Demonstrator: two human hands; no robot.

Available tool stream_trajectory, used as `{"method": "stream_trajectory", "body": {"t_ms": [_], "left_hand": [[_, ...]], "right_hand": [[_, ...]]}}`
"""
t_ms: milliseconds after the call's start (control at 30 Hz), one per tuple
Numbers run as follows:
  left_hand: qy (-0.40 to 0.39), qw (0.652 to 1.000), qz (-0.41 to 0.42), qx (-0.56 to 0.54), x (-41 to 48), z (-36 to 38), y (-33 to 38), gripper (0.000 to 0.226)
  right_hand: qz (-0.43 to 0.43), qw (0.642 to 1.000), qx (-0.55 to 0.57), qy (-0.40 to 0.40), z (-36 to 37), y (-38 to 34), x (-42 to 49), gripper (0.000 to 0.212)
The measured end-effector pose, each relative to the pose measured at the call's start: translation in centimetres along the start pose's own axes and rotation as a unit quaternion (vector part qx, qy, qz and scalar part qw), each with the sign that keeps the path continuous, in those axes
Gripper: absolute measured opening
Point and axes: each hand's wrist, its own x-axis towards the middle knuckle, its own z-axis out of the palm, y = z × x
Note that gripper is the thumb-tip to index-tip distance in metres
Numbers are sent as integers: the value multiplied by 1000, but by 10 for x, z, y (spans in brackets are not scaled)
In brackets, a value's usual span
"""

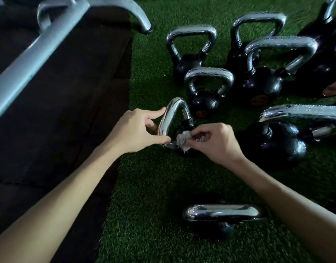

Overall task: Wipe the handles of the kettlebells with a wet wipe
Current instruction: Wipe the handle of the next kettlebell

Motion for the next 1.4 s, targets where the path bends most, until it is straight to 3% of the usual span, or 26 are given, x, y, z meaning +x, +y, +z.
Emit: {"method": "stream_trajectory", "body": {"t_ms": [200, 400, 567, 667, 733, 800, 867, 1000, 1200, 1400], "left_hand": [[-34, 995, 26, 93, 20, -3, 27, 87], [-181, 948, 130, 228, 58, -31, 57, 66], [-176, 937, 165, 254, 76, -29, 67, 63], [-166, 948, 146, 231, 67, -27, 66, 53], [-72, 974, 139, 161, 50, -19, 70, 55], [70, 993, 66, 71, 28, 1, 76, 62], [123, 986, -32, 110, 15, 27, 81, 81], [147, 972, -80, 162, 11, 58, 86, 97], [126, 981, -147, 28, 6, 47, 78, 93], [29, 975, -178, -129, -5, 21, 32, 102]], "right_hand": [[29, 992, 19, 121, -43, -3, -18, 13], [47, 987, 12, 155, -61, -4, -34, 12], [83, 984, 35, 157, -70, -4, -44, 17], [91, 980, 54, 170, -76, -4, -43, 19], [88, 978, 67, 177, -82, -4, -42, 18], [86, 977, 69, 183, -87, -4, -43, 20], [89, 976, 62, 190, -91, -2, -44, 24], [96, 973, 69, 198, -94, 1, -43, 26], [99, 977, 66, 174, -84, 6, -39, 16], [80, 990, 63, 102, -68, 12, -31, 15]]}}
